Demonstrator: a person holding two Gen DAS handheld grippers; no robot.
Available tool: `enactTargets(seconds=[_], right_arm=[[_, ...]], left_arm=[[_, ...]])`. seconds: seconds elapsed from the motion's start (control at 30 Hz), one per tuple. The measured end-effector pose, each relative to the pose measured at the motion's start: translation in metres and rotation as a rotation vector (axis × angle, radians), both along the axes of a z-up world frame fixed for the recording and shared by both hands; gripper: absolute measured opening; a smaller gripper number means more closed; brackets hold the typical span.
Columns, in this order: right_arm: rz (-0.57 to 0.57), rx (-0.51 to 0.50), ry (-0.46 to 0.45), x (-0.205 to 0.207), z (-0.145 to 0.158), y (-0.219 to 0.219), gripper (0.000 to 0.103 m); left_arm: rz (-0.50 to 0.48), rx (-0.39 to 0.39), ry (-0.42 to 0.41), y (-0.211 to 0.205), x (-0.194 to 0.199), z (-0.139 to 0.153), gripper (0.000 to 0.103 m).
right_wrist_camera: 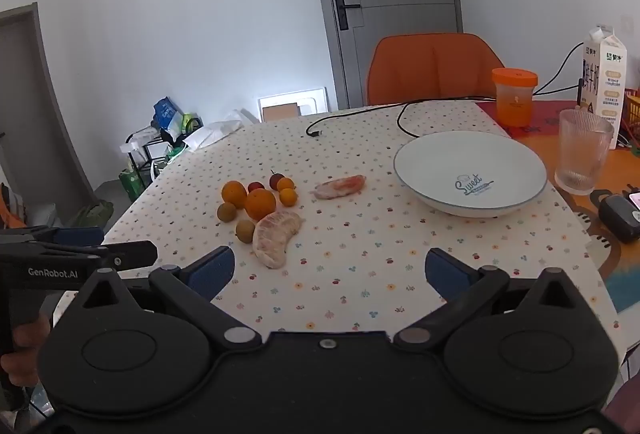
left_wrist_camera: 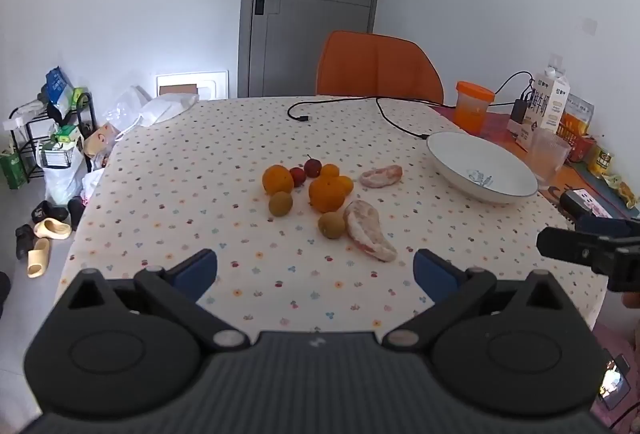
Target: Organize fruits
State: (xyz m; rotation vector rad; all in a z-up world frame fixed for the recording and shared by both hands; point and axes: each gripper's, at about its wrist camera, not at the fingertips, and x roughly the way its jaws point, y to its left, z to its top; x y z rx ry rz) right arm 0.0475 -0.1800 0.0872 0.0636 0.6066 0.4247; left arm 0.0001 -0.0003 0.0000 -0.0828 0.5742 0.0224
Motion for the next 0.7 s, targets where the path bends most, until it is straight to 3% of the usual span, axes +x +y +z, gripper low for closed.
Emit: enactTargets(seconds=[0.1, 0.17, 0.7], right_arm=[[0.000, -0.004, -0.002, 0.0001, -0.0004, 0.0001, 0.103], [-0.011, -0.028, 0.001, 0.0002, -0.0050, 0.0014, 0.103], [0.005, -0.037, 0.017, -0.0002, -0.0024, 0.0037, 0.103]], left_arm=[[-0.011, 0.005, 0.002, -0.0035, -0.0006, 0.0002, 0.103], [-0.007, -0.032, 0.012, 0.0030, 0.0020, -0.0051, 0.103], [0.001, -0.021, 0.002, 0.0013, -0.0017, 0.0008, 0.103]])
